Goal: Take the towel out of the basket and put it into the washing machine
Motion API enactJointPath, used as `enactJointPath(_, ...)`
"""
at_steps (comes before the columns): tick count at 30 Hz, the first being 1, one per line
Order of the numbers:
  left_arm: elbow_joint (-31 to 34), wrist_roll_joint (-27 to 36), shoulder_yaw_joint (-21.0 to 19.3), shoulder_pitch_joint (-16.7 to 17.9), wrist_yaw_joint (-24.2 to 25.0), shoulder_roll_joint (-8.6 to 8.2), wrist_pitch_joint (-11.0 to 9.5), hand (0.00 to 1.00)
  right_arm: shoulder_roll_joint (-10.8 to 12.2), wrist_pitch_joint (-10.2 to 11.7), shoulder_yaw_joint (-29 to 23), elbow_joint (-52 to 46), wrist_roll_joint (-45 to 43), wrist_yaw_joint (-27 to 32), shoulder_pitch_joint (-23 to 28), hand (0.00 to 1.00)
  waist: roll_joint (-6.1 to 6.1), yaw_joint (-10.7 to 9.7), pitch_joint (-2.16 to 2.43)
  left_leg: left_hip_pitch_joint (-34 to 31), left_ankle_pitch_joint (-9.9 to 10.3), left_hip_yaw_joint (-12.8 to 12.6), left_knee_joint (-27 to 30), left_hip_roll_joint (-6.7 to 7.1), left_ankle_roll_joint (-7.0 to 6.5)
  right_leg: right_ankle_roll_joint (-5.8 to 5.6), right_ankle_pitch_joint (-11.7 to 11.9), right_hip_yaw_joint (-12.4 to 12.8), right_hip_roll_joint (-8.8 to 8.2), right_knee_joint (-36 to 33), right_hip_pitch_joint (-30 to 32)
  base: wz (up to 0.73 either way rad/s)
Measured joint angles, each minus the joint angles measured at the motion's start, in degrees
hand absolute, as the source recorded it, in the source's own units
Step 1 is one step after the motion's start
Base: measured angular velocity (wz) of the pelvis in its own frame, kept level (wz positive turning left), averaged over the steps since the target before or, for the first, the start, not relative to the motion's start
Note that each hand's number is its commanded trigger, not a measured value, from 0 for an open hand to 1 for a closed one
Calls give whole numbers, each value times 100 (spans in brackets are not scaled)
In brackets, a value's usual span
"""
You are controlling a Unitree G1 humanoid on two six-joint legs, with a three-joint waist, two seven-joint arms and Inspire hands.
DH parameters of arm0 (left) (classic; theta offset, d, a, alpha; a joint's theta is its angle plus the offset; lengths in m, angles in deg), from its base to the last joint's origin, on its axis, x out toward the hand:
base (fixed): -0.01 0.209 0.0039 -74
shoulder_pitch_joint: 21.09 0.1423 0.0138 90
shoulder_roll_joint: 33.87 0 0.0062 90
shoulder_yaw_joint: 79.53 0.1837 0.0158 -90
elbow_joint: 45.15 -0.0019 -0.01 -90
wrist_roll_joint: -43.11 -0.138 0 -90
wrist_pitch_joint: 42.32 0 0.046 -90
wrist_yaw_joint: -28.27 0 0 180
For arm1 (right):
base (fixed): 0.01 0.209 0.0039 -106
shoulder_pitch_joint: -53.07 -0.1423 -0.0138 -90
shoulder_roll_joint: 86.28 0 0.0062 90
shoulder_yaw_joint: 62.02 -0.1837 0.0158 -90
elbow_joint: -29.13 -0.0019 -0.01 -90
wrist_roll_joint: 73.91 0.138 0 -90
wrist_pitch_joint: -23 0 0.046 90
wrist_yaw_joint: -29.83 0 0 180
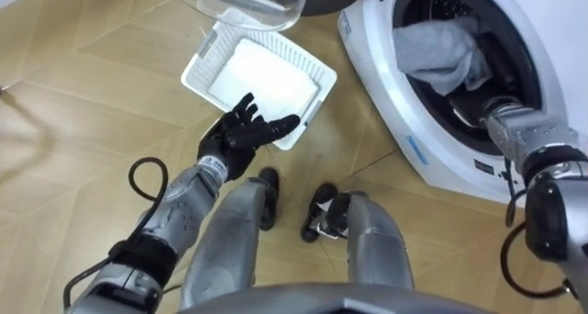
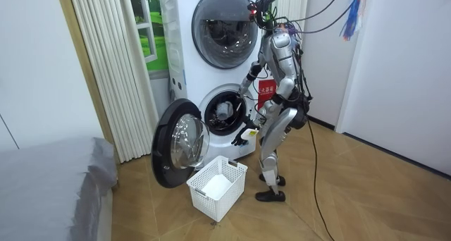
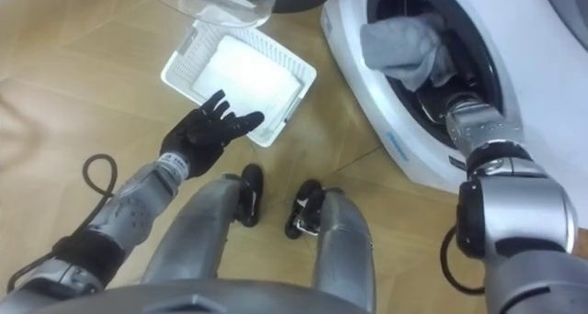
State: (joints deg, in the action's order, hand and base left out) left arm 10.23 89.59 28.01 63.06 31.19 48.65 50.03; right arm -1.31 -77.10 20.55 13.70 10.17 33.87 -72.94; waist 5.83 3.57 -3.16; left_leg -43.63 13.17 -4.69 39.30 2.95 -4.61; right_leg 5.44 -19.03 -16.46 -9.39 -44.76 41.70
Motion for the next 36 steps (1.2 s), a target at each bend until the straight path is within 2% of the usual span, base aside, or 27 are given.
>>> enactJointPath(5,199,-180,-110,125,-19,-63,-17,0,0,10,-560,-87,353,752,-119,0,1,-185,-1,-86,-40,-70,1,74,-107,-92,-55,5,-96,-91,68,20)
enactJointPath(9,265,-486,-161,142,-52,-136,-25,0,0,58,-976,-120,447,1358,-166,0,0,-189,0,-111,2,-79,15,81,-184,-137,-71,-13,-113,-96,59,2)
enactJointPath(17,379,-620,-163,85,-245,-251,-98,0,1,550,-1028,-128,616,2134,-268,0,-29,-179,9,-116,13,-136,3,79,-217,-158,-65,-90,-152,-59,41,4)
enactJointPath(22,384,-744,-159,-2,-337,-275,-195,0,17,823,-1027,-174,823,2307,-279,0,-90,-133,7,-87,12,-137,-22,74,-220,-158,-64,-105,-149,-40,1,0)
enactJointPath(25,260,-868,-146,-27,-377,-296,-266,0,20,1022,-1025,-197,946,2351,-242,0,-236,-81,2,89,12,-138,-122,72,-231,-188,-47,-100,-125,59,-182,-1)
enactJointPath(27,76,-1077,-154,-15,-385,-287,-276,0,41,1177,-1024,-353,1024,2393,-44,0,-364,21,0,373,5,-139,-296,78,-238,-217,-29,-93,-97,228,-459,-2)
enactJointPath(29,-87,-1354,-185,-11,-400,-259,-281,0,73,1248,-1017,-400,1023,2400,75,0,-436,60,25,559,3,-146,-422,76,-236,-231,-21,-93,-71,354,-635,-2)
enactJointPath(33,-580,-1660,-341,-62,-496,-243,-378,0,260,1358,-1012,-609,1012,2273,433,0,-463,68,31,946,-15,-150,-684,74,-207,-251,-5,-115,-16,637,-1003,0)
enactJointPath(36,-1019,-2265,-449,-14,-617,-204,-422,0,412,1547,-1013,-638,1010,2161,836,0,-492,89,49,1315,-28,-135,-962,67,-185,-300,37,-107,71,975,-1387,0)
